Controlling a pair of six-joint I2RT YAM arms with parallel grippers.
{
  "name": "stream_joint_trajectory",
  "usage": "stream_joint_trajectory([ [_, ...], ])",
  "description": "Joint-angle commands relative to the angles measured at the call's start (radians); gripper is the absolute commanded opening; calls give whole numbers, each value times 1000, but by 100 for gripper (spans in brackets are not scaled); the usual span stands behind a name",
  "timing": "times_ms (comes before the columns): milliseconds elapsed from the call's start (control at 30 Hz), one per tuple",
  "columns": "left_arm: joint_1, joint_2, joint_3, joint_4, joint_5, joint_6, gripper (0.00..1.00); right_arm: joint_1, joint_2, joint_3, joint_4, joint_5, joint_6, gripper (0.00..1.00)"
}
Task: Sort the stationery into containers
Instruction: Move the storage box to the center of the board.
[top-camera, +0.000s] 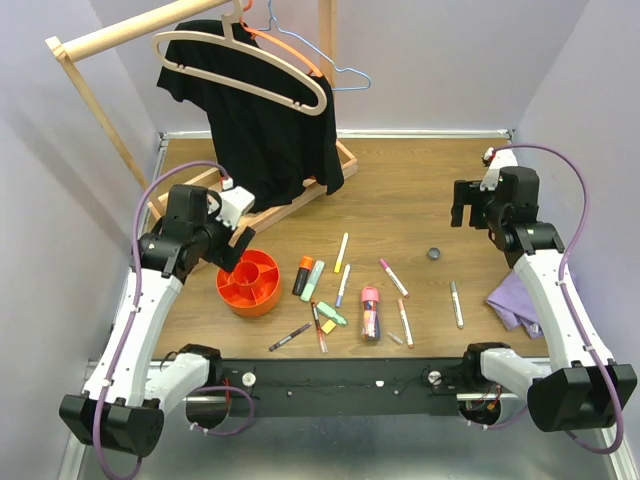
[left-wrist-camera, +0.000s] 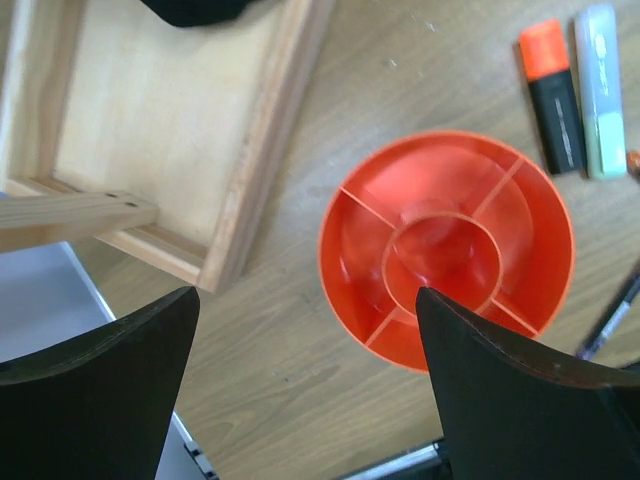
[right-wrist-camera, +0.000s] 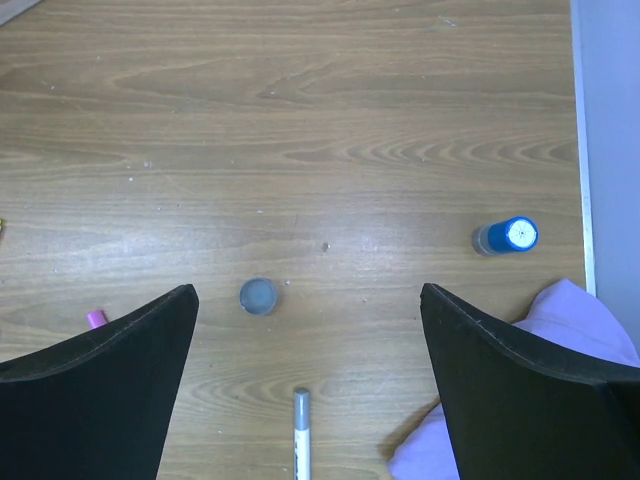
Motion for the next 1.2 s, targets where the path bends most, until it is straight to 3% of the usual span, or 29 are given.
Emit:
stream_joint_trajectory([
  [0, -21, 40, -9, -52, 92, 47, 96, 0, -1, 57, -74, -143, -123, 100],
  [67, -26, 111, 69, -130, 124, 104, 83, 0, 2, 73, -122, -319, -221, 100],
  [167, -26, 154, 140, -234, 158, 187, 77, 0, 22, 99, -118, -384, -195, 100],
  [300, -26, 176, 159, -328, 186, 291, 73, 0, 68, 123, -115, -386, -154, 99],
  [367, -26, 203, 162, -375, 206, 317, 64, 0, 71, 113, -95, -389, -151, 99],
  [433, -26, 219, 153, -388, 213, 325, 62, 0, 73, 108, -87, -400, -157, 99],
  [667, -26, 252, 76, -299, 209, 302, 56, 0, 75, 106, -95, -400, -154, 99],
  [933, -26, 268, -28, -158, 157, 254, 57, 0, 38, 74, -116, -398, -151, 99],
  [1167, -26, 303, -48, -60, 122, 189, 47, 0, 10, 53, -122, -400, -131, 98],
])
